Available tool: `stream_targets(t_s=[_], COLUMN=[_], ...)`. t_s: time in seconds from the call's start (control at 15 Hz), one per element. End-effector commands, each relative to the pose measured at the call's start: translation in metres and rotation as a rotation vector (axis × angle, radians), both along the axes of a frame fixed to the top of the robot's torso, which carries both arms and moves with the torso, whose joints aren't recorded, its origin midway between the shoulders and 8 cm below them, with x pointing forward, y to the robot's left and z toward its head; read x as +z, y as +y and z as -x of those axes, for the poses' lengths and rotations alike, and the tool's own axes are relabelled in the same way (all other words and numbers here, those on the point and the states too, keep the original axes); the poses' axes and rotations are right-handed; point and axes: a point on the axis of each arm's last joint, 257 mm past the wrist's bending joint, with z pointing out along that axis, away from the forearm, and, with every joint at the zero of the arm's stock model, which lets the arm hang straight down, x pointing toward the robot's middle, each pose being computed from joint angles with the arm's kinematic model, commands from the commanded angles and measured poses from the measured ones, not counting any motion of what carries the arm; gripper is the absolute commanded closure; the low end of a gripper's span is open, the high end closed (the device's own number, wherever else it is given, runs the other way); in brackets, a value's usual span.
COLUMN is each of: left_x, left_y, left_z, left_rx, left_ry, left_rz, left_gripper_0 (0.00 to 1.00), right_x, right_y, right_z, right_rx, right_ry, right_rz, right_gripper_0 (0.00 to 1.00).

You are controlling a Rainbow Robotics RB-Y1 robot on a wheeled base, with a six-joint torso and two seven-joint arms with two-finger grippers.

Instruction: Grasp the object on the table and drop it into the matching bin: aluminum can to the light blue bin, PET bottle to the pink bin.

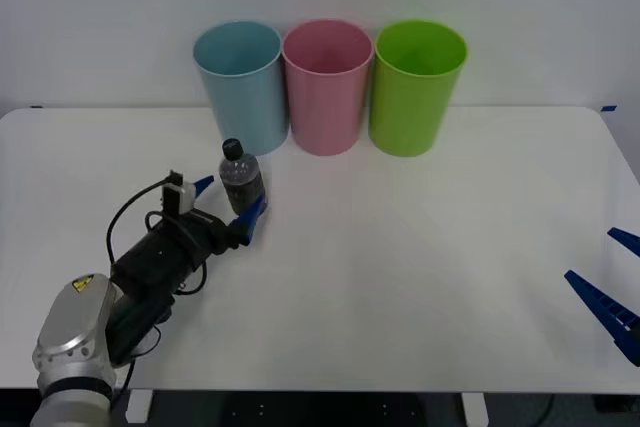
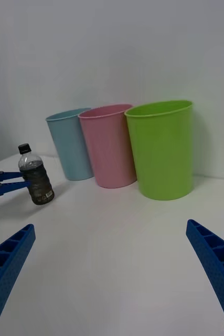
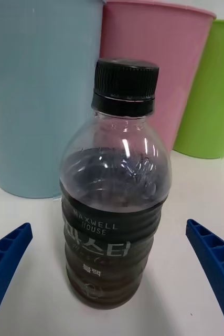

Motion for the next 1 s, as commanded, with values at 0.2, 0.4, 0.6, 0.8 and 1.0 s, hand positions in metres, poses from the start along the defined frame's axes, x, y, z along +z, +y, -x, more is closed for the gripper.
stream_targets(t_s=[0.2,0.4,0.6,0.8,1.0], left_x=[0.003,0.000,0.000,0.001,0.002], left_y=[-0.009,-0.014,-0.018,-0.015,-0.013], left_z=[-0.008,-0.016,-0.024,-0.028,-0.028], left_rx=[0.014,0.016,0.013,0.028,0.031], left_ry=[-0.001,0.009,0.014,0.013,0.011], left_rz=[-0.010,-0.010,-0.023,-0.033,-0.034], left_gripper_0=[0.00,0.00,0.00,0.00,0.00], right_x=[0.000,0.000,0.000,0.000,0.000], right_y=[0.000,0.000,0.000,0.000,0.000], right_z=[0.000,0.000,0.000,0.000,0.000], right_rx=[0.000,0.000,0.000,0.000,0.000], right_ry=[0.000,0.000,0.000,0.000,0.000], right_rz=[0.000,0.000,0.000,0.000,0.000], right_gripper_0=[0.00,0.00,0.00,0.00,0.00])
